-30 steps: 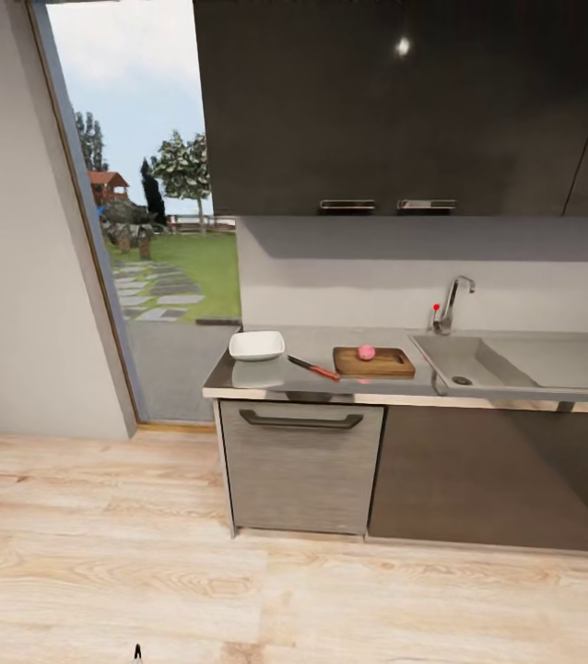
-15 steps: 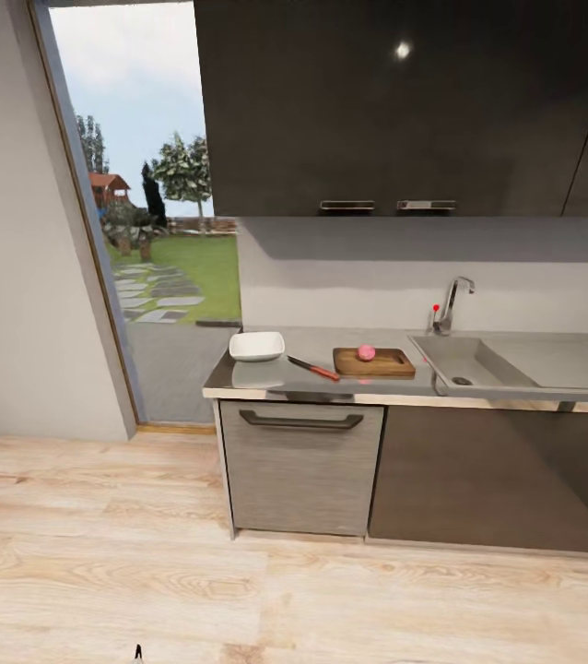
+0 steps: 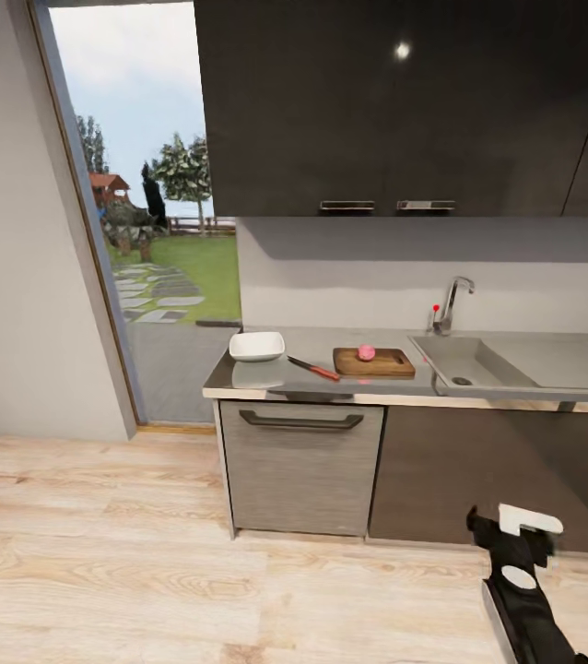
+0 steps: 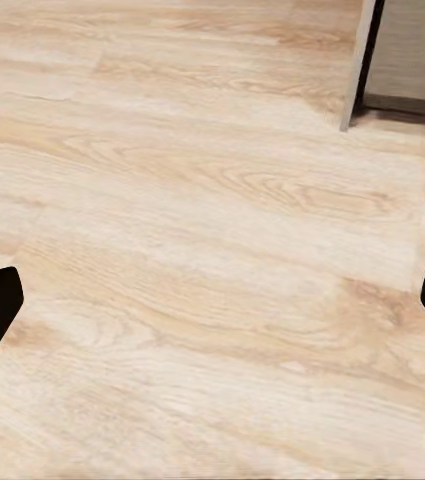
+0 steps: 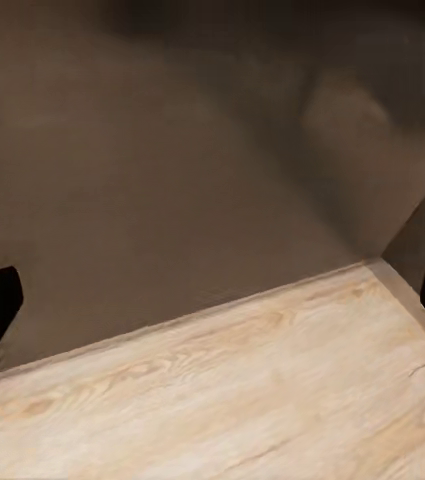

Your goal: In the kitchen, take the Vidalia onion out of the sink, dice it on the chopping board with the paring knife, put the diced onion into the bowl on the countertop, then place both the paring knife and the chopping board into the sink.

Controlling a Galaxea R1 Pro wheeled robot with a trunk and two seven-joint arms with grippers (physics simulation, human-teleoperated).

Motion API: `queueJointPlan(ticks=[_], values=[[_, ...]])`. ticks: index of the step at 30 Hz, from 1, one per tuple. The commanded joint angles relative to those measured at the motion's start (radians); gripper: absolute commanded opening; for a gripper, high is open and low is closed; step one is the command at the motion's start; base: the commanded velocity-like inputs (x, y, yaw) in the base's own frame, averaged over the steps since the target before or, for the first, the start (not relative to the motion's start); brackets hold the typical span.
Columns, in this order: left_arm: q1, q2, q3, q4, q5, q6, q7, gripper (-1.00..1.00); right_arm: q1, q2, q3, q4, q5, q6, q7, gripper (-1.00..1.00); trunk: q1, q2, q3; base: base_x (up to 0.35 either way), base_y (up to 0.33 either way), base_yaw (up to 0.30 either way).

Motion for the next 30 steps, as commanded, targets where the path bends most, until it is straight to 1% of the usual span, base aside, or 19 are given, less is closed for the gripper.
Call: queueJointPlan(ticks=[1, 2, 4, 5, 6, 7, 8, 9, 11, 13, 14, 17, 19, 20, 21, 23, 24, 25, 30], values=[[-0.002, -0.006, -0.027, 0.004, 0.007, 0.0, -0.002, 1.0, -0.044, -0.004, 0.002, -0.091, 0.012, 0.116, -0.005, 1.0, 0.0, -0.001, -0.001, 0.0, 0.0, 0.0], [-0.002, -0.012, -0.041, 0.004, 0.006, 0.004, -0.003, 1.0, -0.1, -0.01, 0.003, -0.161, 0.017, 0.227, -0.006, 1.0, 0.0, -0.001, -0.001, 0.0, 0.0, 0.0], [-0.002, -0.017, -0.05, 0.004, 0.005, 0.007, -0.004, 1.0, -0.16, -0.018, 0.004, -0.206, 0.022, 0.322, -0.006, 1.0, 0.0, -0.001, -0.001, 0.0, 0.0, 0.0], [-0.002, -0.021, -0.056, 0.004, 0.005, 0.009, -0.004, 1.0, -0.224, -0.029, 0.004, -0.235, 0.025, 0.407, -0.006, 1.0, 0.0, -0.001, -0.001, 0.0, 0.0, 0.0], [-0.002, -0.027, -0.061, 0.004, 0.005, 0.01, -0.004, 1.0, -0.347, -0.042, 0.015, -0.258, 0.026, 0.541, -0.003, 1.0, 0.0, -0.001, -0.001, 0.0, 0.0, 0.0], [-0.002, -0.028, -0.062, 0.004, 0.004, 0.01, -0.004, 1.0, -0.398, -0.044, 0.026, -0.261, 0.026, 0.588, -0.002, 1.0, 0.0, -0.001, -0.001, 0.0, 0.0, 0.0], [-0.002, -0.03, -0.063, 0.004, 0.004, 0.011, -0.004, 1.0, -0.491, -0.048, 0.064, -0.262, 0.027, 0.653, 0.001, 1.0, 0.0, -0.001, -0.001, 0.0, 0.0, 0.0], [-0.002, -0.03, -0.064, 0.004, 0.004, 0.011, -0.004, 1.0, -0.532, -0.049, 0.088, -0.259, 0.027, 0.675, 0.003, 1.0, 0.0, -0.001, -0.001, 0.0, 0.0, 0.0], [-0.002, -0.031, -0.065, 0.004, 0.004, 0.011, -0.004, 1.0, -0.668, -0.052, 0.195, -0.218, 0.027, 0.73, 0.012, 1.0, 0.0, -0.001, -0.001, 0.0, 0.0, 0.0], [-0.002, -0.032, -0.065, 0.004, 0.004, 0.012, -0.004, 1.0, -0.757, -0.05, 0.261, -0.159, 0.026, 0.752, 0.032, 1.0, 0.0, -0.001, -0.001, 0.0, 0.0, 0.0], [-0.002, -0.032, -0.066, 0.004, 0.004, 0.016, -0.004, 1.0, -0.808, -0.046, 0.293, -0.1, 0.019, 0.762, 0.107, 1.0, 0.0, -0.001, -0.001, 0.007, 0.0, 0.0], [-0.002, -0.031, -0.066, 0.004, 0.004, 0.035, -0.005, 1.0, -0.823, -0.047, 0.303, -0.066, 0.014, 0.765, 0.221, 1.0, 0.0, -0.001, -0.001, 0.05, 0.0, 0.0], [-0.002, -0.031, -0.066, 0.004, 0.004, 0.081, -0.007, 1.0, -0.829, -0.052, 0.307, -0.04, 0.012, 0.766, 0.364, 1.0, 0.0, -0.001, -0.001, 0.105, 0.0, 0.0], [-0.002, -0.031, -0.066, 0.004, 0.003, 0.095, -0.007, 1.0, -0.83, -0.053, 0.308, -0.032, 0.012, 0.766, 0.401, 1.0, 0.0, -0.001, -0.001, 0.12, 0.0, 0.0], [-0.002, -0.031, -0.066, 0.003, 0.003, 0.122, -0.007, 1.0, -0.831, -0.061, 0.309, -0.017, 0.013, 0.766, 0.471, 1.0, 0.0, -0.001, -0.001, 0.13, 0.0, 0.0], [-0.002, -0.031, -0.067, 0.003, 0.002, 0.149, -0.007, 1.0, -0.832, -0.082, 0.311, 0.001, 0.013, 0.764, 0.564, 1.0, 0.0, -0.001, -0.001, 0.136, 0.0, 0.0], [-0.002, -0.031, -0.067, 0.003, 0.002, 0.155, -0.007, 1.0, -0.833, -0.089, 0.311, 0.006, 0.014, 0.764, 0.59, 1.0, 0.0, -0.001, -0.001, 0.141, 0.0, 0.0], [-0.002, -0.031, -0.067, 0.003, 0.002, 0.173, -0.007, 1.0, -0.833, -0.119, 0.314, 0.031, 0.015, 0.761, 0.678, 1.0, 0.0, -0.001, -0.001, 0.165, 0.0, 0.0], [-0.002, -0.03, -0.066, 0.003, 0.003, 0.179, -0.007, 1.0, -0.833, -0.13, 0.317, 0.1, 0.015, 0.761, 0.71, 1.0, 0.0, -0.001, -0.001, 0.207, 0.0, 0.0]])
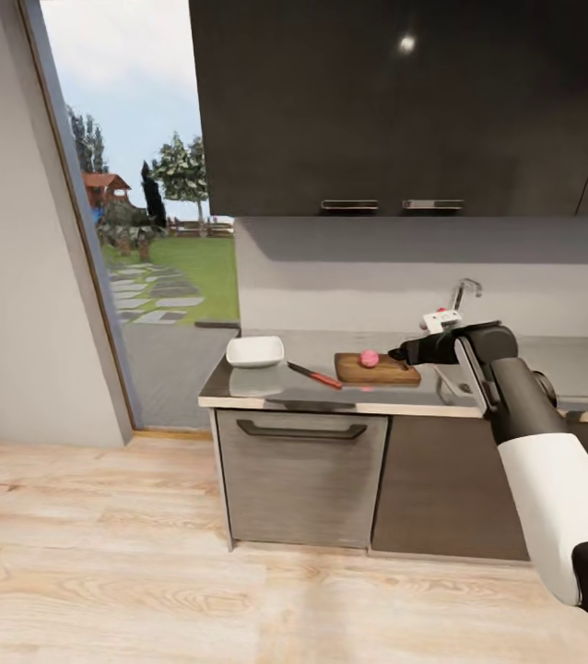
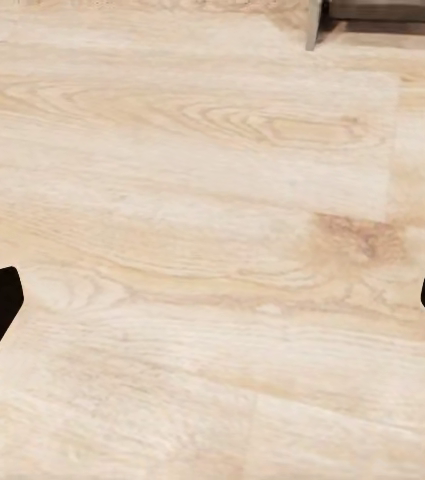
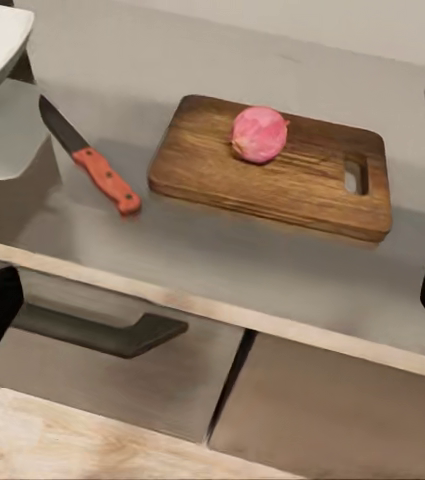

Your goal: In the kitchen, take the Vidalia onion out of the sink, dice it on the chopping board with the paring knife, put the diced onion into the bowl on the countertop, then place both the paring knife and the chopping board into the sink.

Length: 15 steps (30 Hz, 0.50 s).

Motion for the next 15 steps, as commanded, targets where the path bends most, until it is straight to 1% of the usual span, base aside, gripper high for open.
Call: queueJointPlan(ticks=[1, 3, 4, 7, 9, 10, 11, 15], values=[[-0.002, -0.001, -0.009, 0.004, 0.009, -0.006, 0.001, 1.0, -0.001, -0.002, 0.006, 0.01, 0.01, 0.003, 0.016, 1.0, 0.0, -0.001, -0.001, 0.272, 0.0, 0.0], [-0.002, 0.0, -0.009, 0.004, 0.009, -0.004, 0.001, 1.0, -0.001, -0.003, 0.014, 0.022, 0.009, 0.003, 0.052, 1.0, 0.0, -0.001, -0.001, 0.295, 0.0, 0.0], [-0.002, 0.0, -0.01, 0.004, 0.009, -0.004, 0.001, 1.0, -0.001, -0.003, 0.02, 0.027, 0.009, 0.004, 0.122, 1.0, 0.0, -0.001, -0.001, 0.314, 0.0, 0.0], [-0.002, 0.0, -0.009, 0.004, 0.009, -0.004, 0.001, 1.0, -0.001, -0.004, 0.022, 0.029, 0.009, 0.004, 0.187, 1.0, 0.0, -0.001, -0.001, 0.317, 0.0, 0.0], [-0.002, 0.0, -0.01, 0.004, 0.009, -0.004, 0.001, 1.0, -0.001, -0.006, 0.024, 0.03, 0.01, 0.003, 0.244, 1.0, 0.0, -0.001, -0.001, 0.319, 0.0, 0.0], [-0.002, 0.0, -0.009, 0.004, 0.009, -0.004, 0.001, 1.0, -0.001, -0.023, 0.028, 0.031, 0.01, 0.003, 0.3, 1.0, 0.0, -0.001, -0.001, 0.32, 0.0, 0.0], [-0.002, 0.001, -0.009, 0.004, 0.009, -0.004, 0.001, 1.0, 0.0, -0.027, 0.032, 0.032, 0.01, 0.003, 0.317, 1.0, 0.0, -0.001, -0.001, 0.32, 0.0, 0.0], [-0.002, 0.001, -0.008, 0.004, 0.009, -0.004, 0.002, 1.0, 0.0, -0.035, 0.046, 0.065, 0.01, 0.002, 0.343, 1.0, 0.0, -0.001, -0.001, 0.304, 0.016, 0.0]])
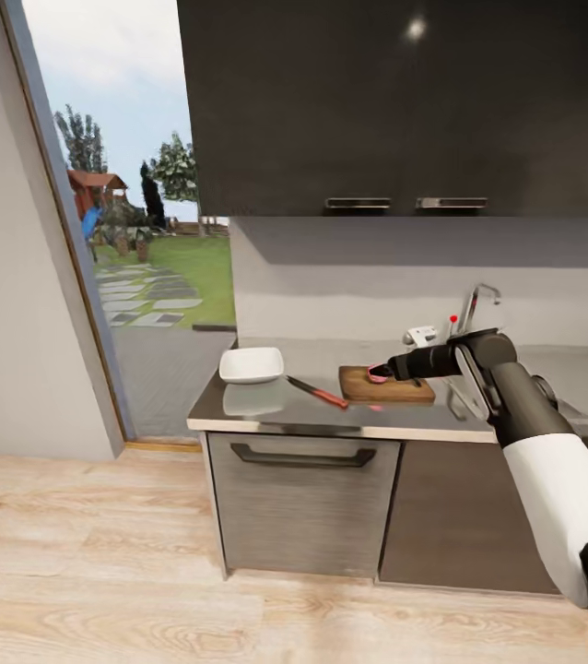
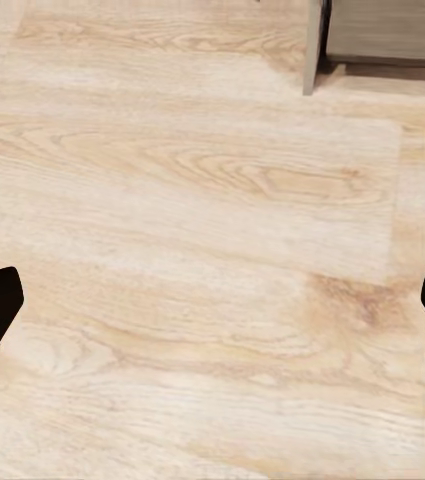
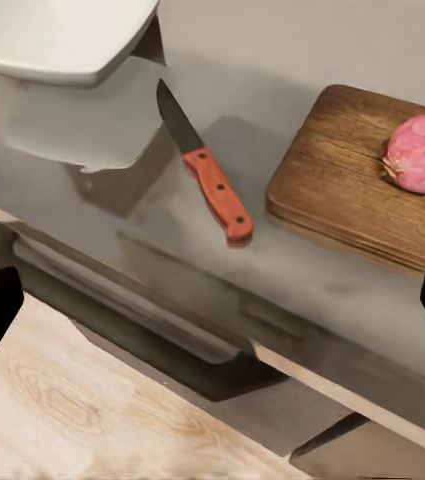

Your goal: In the kitchen, take the Vidalia onion out of the sink, dice it on the chopping board with the paring knife, put the diced onion into the bowl on the countertop, then place both the paring knife and the chopping board into the sink.

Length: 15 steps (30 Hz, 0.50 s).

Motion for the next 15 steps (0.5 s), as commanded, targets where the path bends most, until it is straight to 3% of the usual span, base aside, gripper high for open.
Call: queueJointPlan(ticks=[1, 11, 15], values=[[-0.002, -0.001, -0.009, 0.004, 0.009, -0.007, 0.001, 1.0, -0.001, -0.002, 0.003, 0.008, 0.009, 0.002, 0.011, 1.0, 0.001, -0.001, -0.001, 0.269, 0.076, 0.0], [-0.002, 0.0, -0.009, 0.004, 0.009, -0.007, 0.001, 1.0, -0.001, -0.002, 0.01, 0.051, 0.009, 0.0, 0.018, 1.0, 0.001, -0.001, -0.001, 0.235, 0.159, 0.0], [-0.002, 0.0, -0.009, 0.004, 0.009, -0.007, 0.001, 1.0, -0.001, -0.002, 0.053, 0.075, 0.012, 0.001, 0.017, 1.0, 0.001, -0.001, -0.001, 0.202, 0.223, 0.0]])
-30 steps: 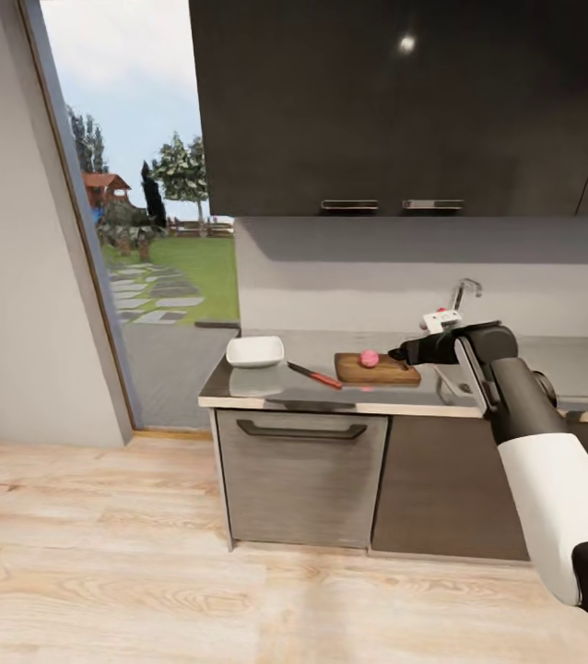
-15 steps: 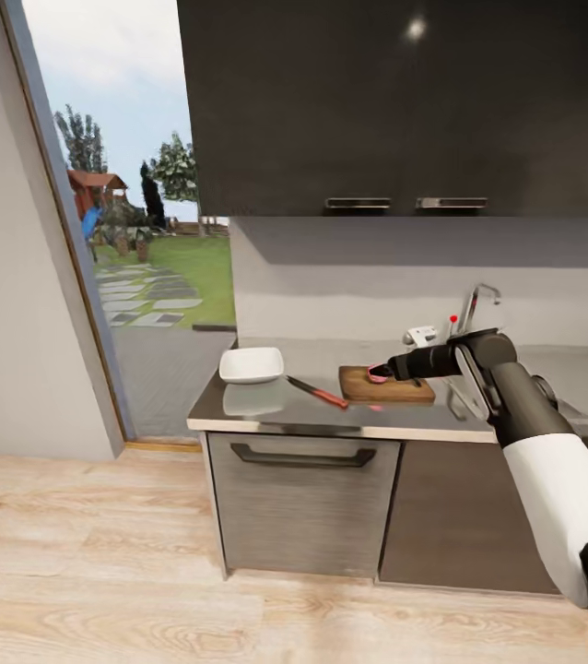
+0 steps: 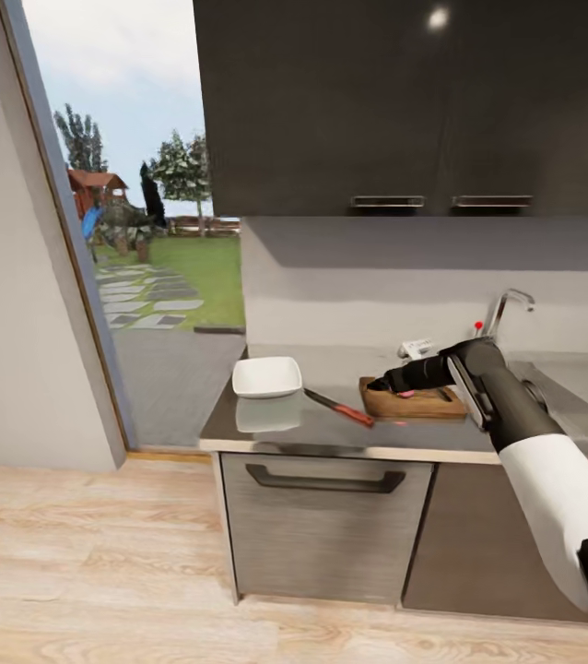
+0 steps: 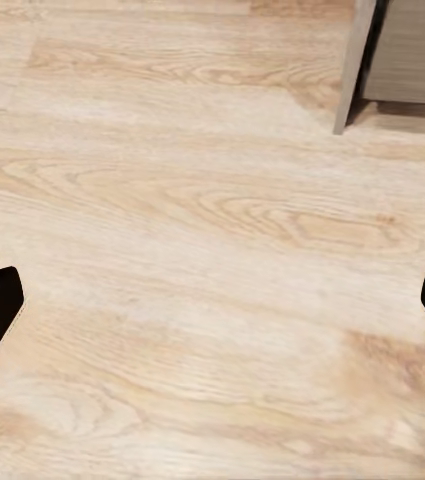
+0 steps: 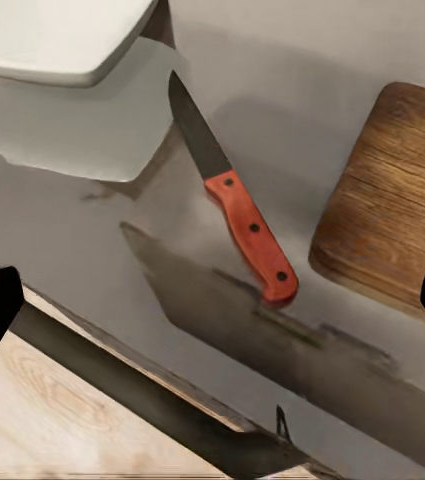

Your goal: In the kitchen, take the Vidalia onion out of the sink, dice it on the chopping board with the paring knife, put the diced onion into the bowl on the countertop, then place both the paring knife and the chopping board into the sink.

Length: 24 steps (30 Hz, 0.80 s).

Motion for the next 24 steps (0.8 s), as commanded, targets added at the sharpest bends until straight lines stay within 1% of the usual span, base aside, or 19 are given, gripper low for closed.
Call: queueJointPlan(ticks=[1, 4, 8, 16, 20, 23, 24], values=[[-0.002, 0.0, -0.009, 0.004, 0.009, -0.006, 0.001, 1.0, -0.001, -0.002, 0.027, 0.006, 0.011, 0.002, 0.008, 1.0, 0.0, -0.001, -0.001, 0.163, 0.247, 0.0], [-0.002, 0.0, -0.009, 0.003, 0.009, -0.006, 0.001, 1.0, -0.001, -0.004, 0.057, 0.023, 0.011, 0.001, 0.009, 1.0, 0.0, -0.001, -0.001, 0.122, 0.26, 0.0], [-0.002, 0.001, -0.008, 0.003, 0.009, -0.005, 0.001, 1.0, -0.001, -0.004, 0.073, 0.05, 0.011, 0.0, 0.011, 1.0, 0.0, -0.001, -0.001, 0.043, 0.281, 0.0], [-0.002, 0.002, -0.008, 0.003, 0.009, -0.005, 0.001, 1.0, 0.0, -0.007, 0.077, 0.06, 0.012, 0.0, 0.013, 1.0, 0.0, -0.001, -0.001, 0.007, 0.291, 0.0], [-0.002, 0.002, -0.008, 0.003, 0.009, -0.005, 0.001, 1.0, 0.0, -0.021, 0.077, 0.061, 0.011, 0.0, 0.015, 1.0, 0.0, -0.001, -0.001, 0.045, 0.271, 0.0], [-0.002, 0.002, -0.009, 0.003, 0.009, -0.005, 0.001, 1.0, 0.0, -0.029, 0.077, 0.061, 0.01, 0.0, 0.015, 1.0, 0.0, -0.001, -0.001, 0.072, 0.149, 0.0], [-0.002, 0.002, -0.009, 0.003, 0.009, -0.005, 0.001, 1.0, 0.0, -0.041, 0.077, 0.061, 0.01, 0.0, 0.016, 1.0, 0.0, -0.001, -0.001, 0.028, 0.044, 0.0]])
